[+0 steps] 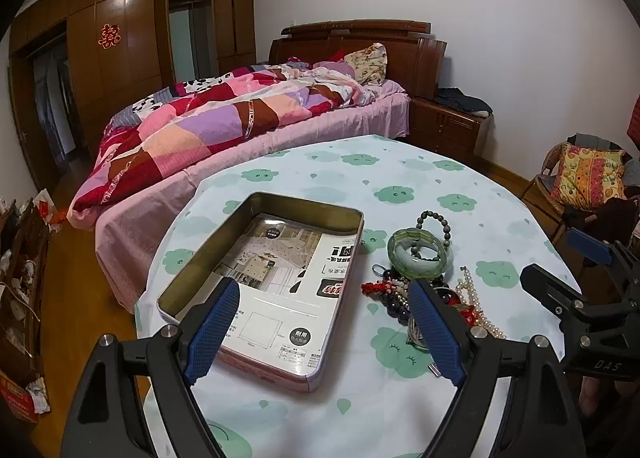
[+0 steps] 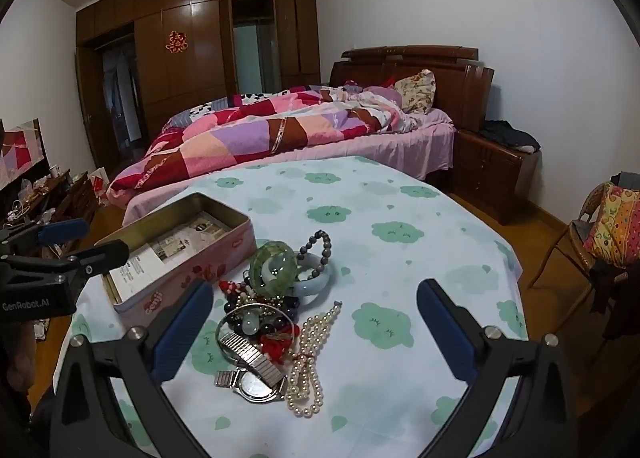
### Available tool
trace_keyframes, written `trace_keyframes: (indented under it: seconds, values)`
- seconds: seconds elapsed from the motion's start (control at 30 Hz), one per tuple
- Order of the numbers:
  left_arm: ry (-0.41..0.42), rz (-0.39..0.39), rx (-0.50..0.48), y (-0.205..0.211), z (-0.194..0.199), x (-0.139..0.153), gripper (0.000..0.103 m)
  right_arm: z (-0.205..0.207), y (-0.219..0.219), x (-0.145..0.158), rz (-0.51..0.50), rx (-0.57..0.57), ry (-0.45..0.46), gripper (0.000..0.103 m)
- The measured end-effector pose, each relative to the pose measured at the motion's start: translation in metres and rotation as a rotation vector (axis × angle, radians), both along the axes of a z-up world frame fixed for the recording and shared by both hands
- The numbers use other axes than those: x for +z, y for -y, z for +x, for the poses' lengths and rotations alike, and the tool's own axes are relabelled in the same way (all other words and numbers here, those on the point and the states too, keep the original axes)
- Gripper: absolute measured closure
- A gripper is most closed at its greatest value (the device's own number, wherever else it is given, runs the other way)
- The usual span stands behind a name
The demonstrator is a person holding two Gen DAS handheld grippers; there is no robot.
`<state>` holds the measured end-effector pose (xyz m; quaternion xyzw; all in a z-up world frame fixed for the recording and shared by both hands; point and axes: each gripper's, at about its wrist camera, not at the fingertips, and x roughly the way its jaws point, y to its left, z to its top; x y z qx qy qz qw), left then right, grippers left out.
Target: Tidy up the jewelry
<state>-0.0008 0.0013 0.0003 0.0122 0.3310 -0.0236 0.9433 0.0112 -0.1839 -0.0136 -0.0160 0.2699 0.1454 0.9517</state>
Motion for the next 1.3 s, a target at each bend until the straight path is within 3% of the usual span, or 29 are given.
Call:
trace_keyframes:
  seconds: [0.43,1.3]
  values:
    - [0.011,0.038,0.016,-0.0009,-0.0001,-0.0024,0.017,-0.0001,-0.0012,-0.0057,-0.001,0.004,-0.007,0.000]
    - [0.005,0.034,0.023,-0.0053,-0.0006,-0.0049,0.017,-0.0004,-0.0020,-0.0084,-0.001,0.004,-0.019,0.000]
